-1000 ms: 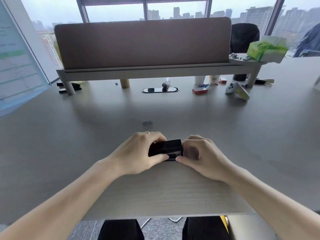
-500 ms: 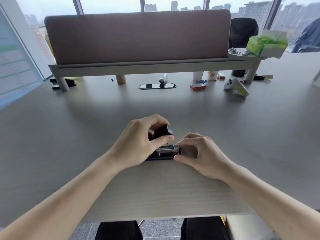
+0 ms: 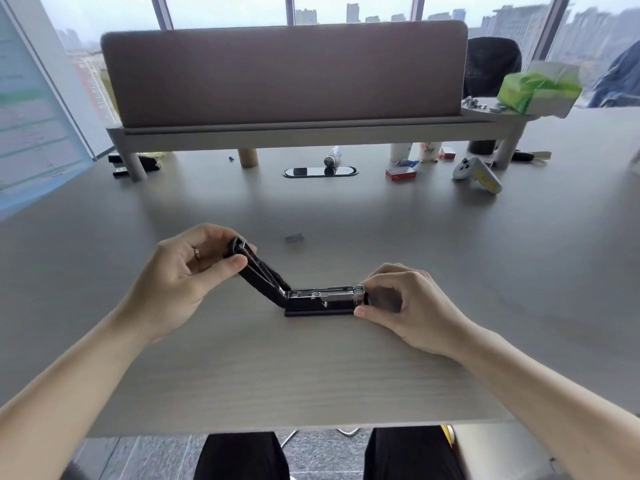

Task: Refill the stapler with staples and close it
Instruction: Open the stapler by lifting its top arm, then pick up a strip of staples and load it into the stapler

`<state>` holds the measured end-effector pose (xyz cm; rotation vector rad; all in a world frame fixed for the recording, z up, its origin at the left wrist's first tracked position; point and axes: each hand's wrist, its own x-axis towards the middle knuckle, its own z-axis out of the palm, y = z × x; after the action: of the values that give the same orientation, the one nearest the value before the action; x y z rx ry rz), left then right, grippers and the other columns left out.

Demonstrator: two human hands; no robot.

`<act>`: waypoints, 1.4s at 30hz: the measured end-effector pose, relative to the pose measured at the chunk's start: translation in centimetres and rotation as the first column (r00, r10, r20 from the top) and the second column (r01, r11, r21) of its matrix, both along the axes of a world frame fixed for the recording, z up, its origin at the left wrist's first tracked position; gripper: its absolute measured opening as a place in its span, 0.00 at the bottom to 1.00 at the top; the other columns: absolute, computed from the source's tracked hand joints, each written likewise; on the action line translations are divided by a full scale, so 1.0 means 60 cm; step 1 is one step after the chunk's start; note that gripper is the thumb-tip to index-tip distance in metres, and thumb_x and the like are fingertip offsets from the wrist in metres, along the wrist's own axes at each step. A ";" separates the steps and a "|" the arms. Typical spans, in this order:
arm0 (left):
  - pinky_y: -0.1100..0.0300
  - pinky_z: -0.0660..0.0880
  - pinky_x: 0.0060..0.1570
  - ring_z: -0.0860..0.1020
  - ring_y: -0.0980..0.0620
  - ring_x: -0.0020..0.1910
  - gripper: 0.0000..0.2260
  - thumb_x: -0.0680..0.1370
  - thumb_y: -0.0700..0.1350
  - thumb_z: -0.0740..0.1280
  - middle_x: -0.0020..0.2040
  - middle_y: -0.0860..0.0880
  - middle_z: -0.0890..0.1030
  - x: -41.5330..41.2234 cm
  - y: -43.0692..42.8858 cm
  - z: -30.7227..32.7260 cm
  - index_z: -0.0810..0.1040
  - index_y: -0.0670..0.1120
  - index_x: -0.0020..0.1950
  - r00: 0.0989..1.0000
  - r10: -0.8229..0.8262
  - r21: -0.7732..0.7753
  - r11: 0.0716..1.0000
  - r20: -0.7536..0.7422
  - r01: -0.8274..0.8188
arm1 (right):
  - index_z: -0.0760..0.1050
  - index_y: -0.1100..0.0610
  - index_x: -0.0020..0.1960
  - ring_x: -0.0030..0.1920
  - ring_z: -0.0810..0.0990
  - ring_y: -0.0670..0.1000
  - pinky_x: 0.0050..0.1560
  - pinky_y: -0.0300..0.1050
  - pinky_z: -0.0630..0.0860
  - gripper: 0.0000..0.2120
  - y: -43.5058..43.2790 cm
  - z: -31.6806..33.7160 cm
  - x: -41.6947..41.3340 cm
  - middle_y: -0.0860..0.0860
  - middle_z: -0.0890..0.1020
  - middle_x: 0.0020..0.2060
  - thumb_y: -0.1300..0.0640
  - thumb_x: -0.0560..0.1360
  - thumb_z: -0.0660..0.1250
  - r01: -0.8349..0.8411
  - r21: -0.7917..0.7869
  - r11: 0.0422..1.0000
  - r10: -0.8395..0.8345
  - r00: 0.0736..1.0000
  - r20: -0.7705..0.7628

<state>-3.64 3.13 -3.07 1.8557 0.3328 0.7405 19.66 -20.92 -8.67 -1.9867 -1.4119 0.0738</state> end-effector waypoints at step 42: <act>0.76 0.68 0.46 0.76 0.76 0.47 0.11 0.78 0.59 0.70 0.49 0.66 0.80 0.072 -0.013 0.012 0.81 0.59 0.59 0.865 0.174 0.583 0.797 -0.471 0.157 | 0.81 0.48 0.64 0.55 0.84 0.41 0.57 0.36 0.78 0.19 -0.001 0.019 0.011 0.41 0.85 0.53 0.39 0.78 0.67 0.048 0.041 0.998 -0.042 0.989 -0.141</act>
<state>0.68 2.32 -2.33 2.6784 0.4747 0.3572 20.33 -21.00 -7.52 -1.9367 -1.2690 0.1570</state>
